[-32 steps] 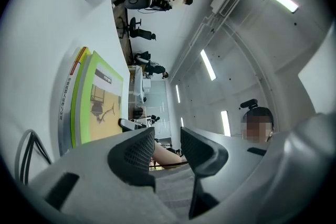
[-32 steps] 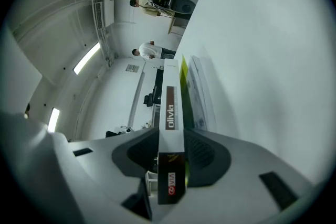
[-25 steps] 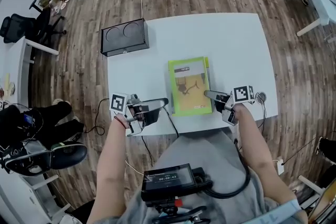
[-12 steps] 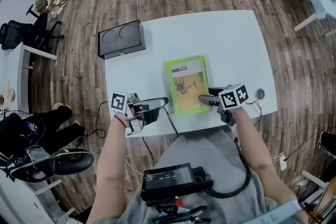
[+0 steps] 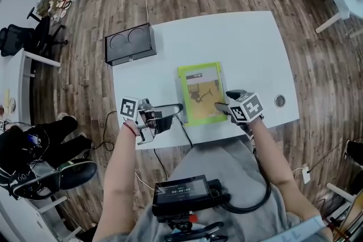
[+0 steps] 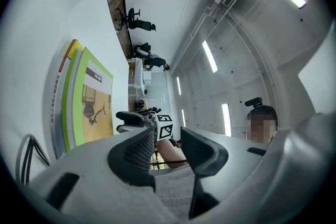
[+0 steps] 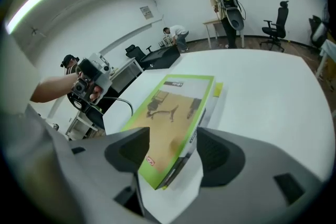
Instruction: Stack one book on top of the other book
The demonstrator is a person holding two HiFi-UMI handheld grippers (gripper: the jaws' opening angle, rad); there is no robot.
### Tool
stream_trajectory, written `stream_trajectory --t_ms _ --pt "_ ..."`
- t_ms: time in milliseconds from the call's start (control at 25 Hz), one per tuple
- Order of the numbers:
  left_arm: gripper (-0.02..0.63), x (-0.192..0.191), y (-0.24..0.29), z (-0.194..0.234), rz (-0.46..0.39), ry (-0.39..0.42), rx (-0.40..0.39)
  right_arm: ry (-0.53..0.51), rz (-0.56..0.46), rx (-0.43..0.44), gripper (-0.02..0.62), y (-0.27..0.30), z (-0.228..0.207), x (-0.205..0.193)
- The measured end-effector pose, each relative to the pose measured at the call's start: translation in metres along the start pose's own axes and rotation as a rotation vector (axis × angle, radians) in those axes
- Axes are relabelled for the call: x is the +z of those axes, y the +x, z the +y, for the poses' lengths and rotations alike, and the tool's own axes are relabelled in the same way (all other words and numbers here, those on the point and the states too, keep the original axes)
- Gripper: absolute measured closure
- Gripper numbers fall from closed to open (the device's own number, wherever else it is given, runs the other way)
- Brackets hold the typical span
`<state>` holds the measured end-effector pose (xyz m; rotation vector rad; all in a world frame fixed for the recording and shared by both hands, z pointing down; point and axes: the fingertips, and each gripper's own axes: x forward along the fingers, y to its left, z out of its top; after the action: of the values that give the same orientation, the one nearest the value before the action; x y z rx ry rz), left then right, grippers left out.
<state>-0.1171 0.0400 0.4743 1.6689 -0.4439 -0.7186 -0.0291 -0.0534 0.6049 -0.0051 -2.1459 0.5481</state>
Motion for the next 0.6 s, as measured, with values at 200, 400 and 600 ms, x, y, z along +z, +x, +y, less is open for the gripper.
stream_trajectory --t_ms 200,400,600 --pt "0.456 -0.001 0.003 -0.001 0.002 0.003 -0.008 -0.032 -0.065 0.006 0.337 -0.018 0.003 0.016" --pt "0.456 -0.002 0.009 -0.003 -0.005 0.01 -0.02 -0.013 -0.148 0.063 0.337 -0.027 0.016 0.03" --pt "0.456 0.001 0.017 -0.006 -0.041 0.047 -0.029 -0.026 -0.215 0.102 0.337 -0.037 0.03 0.043"
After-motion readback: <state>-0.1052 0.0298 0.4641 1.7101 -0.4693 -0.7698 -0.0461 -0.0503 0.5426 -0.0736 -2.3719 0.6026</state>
